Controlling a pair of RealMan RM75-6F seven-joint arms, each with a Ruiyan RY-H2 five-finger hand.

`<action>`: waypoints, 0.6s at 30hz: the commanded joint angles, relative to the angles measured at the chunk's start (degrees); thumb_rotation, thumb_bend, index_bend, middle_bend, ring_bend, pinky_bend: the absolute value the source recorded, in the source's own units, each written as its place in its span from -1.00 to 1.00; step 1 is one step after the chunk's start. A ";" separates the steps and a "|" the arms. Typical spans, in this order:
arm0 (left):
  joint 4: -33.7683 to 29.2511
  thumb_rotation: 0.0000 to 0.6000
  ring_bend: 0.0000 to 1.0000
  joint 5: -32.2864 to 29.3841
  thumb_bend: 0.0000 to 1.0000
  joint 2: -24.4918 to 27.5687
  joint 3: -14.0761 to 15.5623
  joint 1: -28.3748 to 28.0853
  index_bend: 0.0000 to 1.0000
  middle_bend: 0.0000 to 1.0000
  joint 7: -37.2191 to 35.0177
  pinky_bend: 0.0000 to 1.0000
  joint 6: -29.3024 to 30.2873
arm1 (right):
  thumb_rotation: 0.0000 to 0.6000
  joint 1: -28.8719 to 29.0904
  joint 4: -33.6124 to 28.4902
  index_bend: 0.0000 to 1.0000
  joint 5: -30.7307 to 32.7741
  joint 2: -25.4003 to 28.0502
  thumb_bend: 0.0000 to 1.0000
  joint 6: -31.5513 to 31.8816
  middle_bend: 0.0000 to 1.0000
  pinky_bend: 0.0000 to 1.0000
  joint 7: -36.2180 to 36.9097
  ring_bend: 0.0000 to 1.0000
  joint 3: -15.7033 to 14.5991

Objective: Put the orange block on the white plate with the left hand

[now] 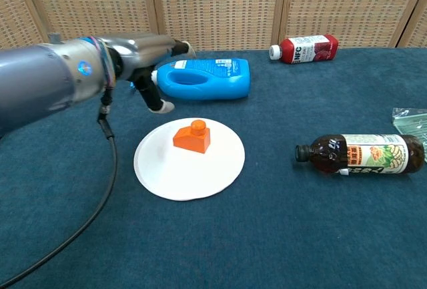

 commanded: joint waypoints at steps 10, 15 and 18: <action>-14.94 1.00 -1.00 27.87 -0.33 11.83 22.73 19.90 -1.00 -1.00 -4.28 -1.00 24.40 | 1.00 -0.41 -0.24 -1.00 0.05 -1.40 -1.00 0.63 -1.00 -1.00 -4.52 -1.00 -0.01; -14.41 1.00 -1.00 35.11 -0.34 14.13 29.91 27.42 -1.00 -1.00 -7.59 -1.00 29.68 | 1.00 -0.63 -0.30 -1.00 0.27 -2.03 -1.00 1.24 -1.00 -1.00 -6.21 -1.00 0.27; -12.86 1.00 -1.00 36.94 -0.34 15.09 32.10 31.20 -1.00 -1.00 -9.86 -1.00 31.53 | 1.00 -0.73 -0.40 -1.00 0.31 -2.19 -1.00 1.51 -1.00 -1.00 -6.63 -1.00 0.38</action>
